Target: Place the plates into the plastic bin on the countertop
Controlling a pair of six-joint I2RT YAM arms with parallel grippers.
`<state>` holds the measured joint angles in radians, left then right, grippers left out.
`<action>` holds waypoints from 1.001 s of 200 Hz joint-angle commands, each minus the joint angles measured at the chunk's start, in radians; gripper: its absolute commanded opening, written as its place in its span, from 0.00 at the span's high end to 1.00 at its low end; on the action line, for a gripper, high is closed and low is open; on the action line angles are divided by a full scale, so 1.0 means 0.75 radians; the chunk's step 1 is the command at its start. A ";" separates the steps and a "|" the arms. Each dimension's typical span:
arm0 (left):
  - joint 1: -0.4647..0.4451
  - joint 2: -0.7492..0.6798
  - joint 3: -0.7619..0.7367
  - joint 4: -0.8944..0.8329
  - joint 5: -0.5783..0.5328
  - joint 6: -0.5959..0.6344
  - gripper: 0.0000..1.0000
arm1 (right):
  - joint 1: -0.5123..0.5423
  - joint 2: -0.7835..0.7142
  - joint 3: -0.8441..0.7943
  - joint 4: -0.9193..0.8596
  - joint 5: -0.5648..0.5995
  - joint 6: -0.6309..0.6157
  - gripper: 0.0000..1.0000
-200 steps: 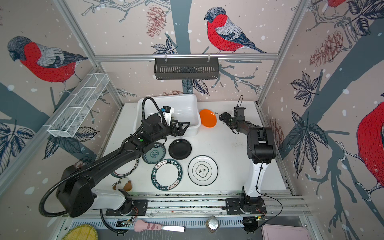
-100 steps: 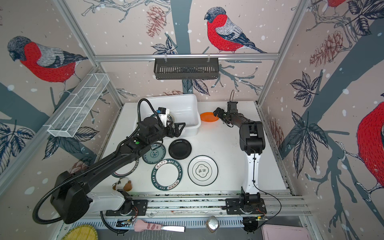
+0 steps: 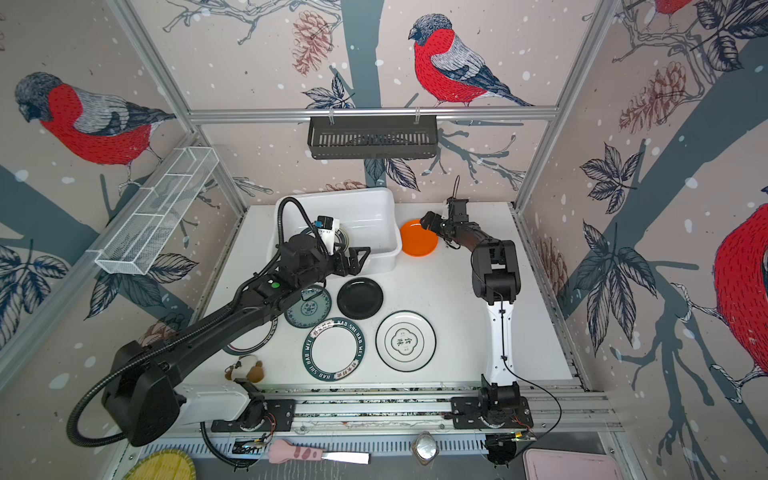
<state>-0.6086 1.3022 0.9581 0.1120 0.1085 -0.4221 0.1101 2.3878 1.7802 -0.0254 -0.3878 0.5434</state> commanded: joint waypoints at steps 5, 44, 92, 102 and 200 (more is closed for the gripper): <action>0.002 0.000 0.006 0.008 -0.004 -0.010 0.02 | 0.005 0.017 -0.011 -0.122 0.001 -0.013 0.08; 0.002 0.000 0.005 0.012 -0.010 -0.012 0.02 | 0.014 0.007 -0.035 -0.126 -0.005 -0.031 0.16; 0.002 0.000 -0.002 0.014 -0.008 -0.018 0.02 | 0.013 -0.026 -0.104 -0.139 -0.022 -0.036 0.26; 0.002 -0.001 -0.005 0.015 -0.006 -0.018 0.02 | 0.011 -0.035 -0.122 -0.136 -0.017 -0.039 0.30; 0.002 0.004 -0.009 0.038 0.014 -0.036 0.02 | -0.034 -0.158 -0.356 -0.040 -0.135 0.004 0.62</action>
<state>-0.6079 1.3033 0.9504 0.1093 0.1062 -0.4397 0.0906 2.2902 1.5528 0.0422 -0.4816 0.5297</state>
